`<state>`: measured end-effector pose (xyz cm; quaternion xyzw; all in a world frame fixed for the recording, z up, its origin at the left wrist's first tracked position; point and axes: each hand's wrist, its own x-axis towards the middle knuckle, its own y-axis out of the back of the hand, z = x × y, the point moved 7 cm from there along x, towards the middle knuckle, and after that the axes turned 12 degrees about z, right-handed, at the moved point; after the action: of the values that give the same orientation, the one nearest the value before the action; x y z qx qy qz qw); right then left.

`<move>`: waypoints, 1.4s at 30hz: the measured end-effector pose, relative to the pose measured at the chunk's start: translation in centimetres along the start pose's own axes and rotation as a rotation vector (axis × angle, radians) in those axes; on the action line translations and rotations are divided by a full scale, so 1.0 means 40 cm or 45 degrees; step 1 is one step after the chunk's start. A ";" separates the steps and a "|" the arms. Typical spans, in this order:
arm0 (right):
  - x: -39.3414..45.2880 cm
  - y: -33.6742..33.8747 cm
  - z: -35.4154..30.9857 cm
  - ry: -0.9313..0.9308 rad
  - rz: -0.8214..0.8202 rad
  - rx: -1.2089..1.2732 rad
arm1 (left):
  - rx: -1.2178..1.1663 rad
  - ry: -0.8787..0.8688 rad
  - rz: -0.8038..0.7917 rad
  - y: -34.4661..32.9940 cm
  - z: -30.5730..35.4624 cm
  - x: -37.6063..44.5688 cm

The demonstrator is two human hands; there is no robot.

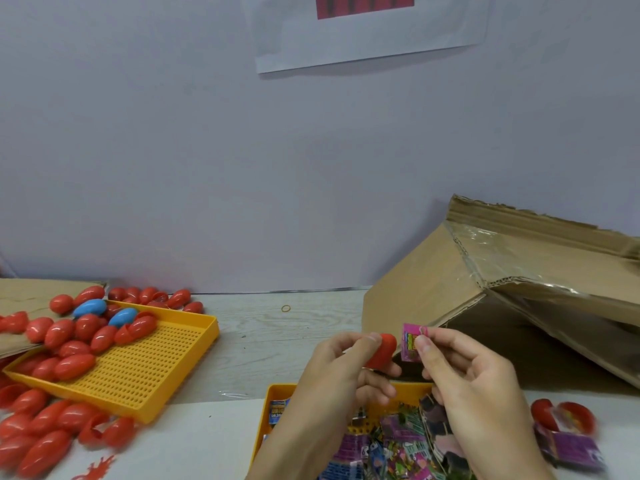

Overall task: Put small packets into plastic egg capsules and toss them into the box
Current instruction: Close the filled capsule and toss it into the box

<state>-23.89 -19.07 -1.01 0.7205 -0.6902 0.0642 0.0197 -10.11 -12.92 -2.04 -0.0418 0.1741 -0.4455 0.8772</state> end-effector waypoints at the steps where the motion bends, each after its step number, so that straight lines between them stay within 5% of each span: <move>1: -0.001 -0.002 -0.002 0.006 -0.013 0.001 | 0.008 0.003 0.009 0.002 -0.003 0.002; 7: -0.011 -0.023 -0.004 0.053 -0.155 -0.074 | -0.007 -0.007 0.038 0.008 -0.008 0.013; 42: 0.001 0.000 -0.018 0.183 0.002 -0.030 | 0.133 -0.127 -0.033 0.013 -0.005 0.027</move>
<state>-23.92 -19.03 -0.29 0.7130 -0.6884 0.1077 0.0778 -9.16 -13.45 -2.63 -0.0204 0.1064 -0.4626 0.8799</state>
